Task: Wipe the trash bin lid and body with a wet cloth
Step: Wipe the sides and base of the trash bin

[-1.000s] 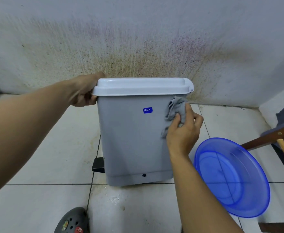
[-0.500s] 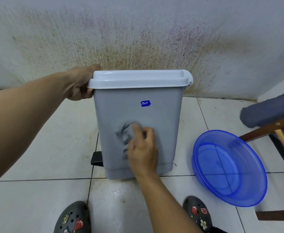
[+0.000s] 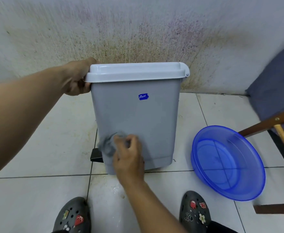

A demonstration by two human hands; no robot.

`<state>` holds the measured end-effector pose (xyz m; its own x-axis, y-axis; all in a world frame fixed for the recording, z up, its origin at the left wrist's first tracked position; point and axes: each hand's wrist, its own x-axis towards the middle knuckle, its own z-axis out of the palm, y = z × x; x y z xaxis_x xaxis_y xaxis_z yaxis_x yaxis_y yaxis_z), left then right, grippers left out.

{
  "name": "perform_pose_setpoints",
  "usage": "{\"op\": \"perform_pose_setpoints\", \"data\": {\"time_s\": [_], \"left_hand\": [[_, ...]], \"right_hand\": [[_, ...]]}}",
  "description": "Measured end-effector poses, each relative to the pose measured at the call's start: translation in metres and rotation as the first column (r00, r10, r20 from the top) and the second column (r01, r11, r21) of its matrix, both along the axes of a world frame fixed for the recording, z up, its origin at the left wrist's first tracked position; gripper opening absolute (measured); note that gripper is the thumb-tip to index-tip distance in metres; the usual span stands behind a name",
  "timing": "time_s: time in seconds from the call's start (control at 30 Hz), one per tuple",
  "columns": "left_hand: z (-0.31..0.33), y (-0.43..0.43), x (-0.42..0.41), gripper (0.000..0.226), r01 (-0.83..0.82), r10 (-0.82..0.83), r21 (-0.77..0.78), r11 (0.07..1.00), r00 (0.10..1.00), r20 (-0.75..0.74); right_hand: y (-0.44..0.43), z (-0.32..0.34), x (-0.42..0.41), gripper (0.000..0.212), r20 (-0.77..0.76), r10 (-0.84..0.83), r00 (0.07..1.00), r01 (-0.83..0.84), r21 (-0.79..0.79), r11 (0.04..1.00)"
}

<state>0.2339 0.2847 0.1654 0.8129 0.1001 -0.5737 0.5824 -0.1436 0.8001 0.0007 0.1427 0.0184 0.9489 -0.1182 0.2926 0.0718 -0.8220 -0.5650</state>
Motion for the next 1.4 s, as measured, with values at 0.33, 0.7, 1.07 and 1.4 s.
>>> {"op": "perform_pose_setpoints", "data": {"time_s": [0.33, 0.7, 1.07, 1.4], "left_hand": [[0.000, 0.003, -0.001, 0.020, 0.003, -0.003, -0.004, 1.000, 1.000, 0.007], [0.001, -0.001, 0.000, 0.017, 0.018, -0.018, -0.024, 1.000, 0.999, 0.030], [0.005, -0.005, -0.002, 0.018, 0.038, -0.034, -0.048, 0.998, 0.996, 0.082], [0.004, -0.003, -0.002, 0.018, 0.023, -0.022, -0.011, 1.000, 0.998, 0.059]], "right_hand": [[-0.046, -0.051, -0.045, 0.048, -0.174, -0.234, 0.957, 0.251, 0.083, 0.964], [-0.109, -0.052, -0.017, 0.019, -0.566, -0.684, 0.460, 0.815, 0.576, 0.072], [-0.126, 0.054, 0.076, 0.023, -0.199, -0.762, 0.617, 0.655, 0.666, 0.356], [-0.085, 0.070, 0.086, 0.041, 0.360, -0.274, 0.892, 0.195, 0.241, 0.951]]}}
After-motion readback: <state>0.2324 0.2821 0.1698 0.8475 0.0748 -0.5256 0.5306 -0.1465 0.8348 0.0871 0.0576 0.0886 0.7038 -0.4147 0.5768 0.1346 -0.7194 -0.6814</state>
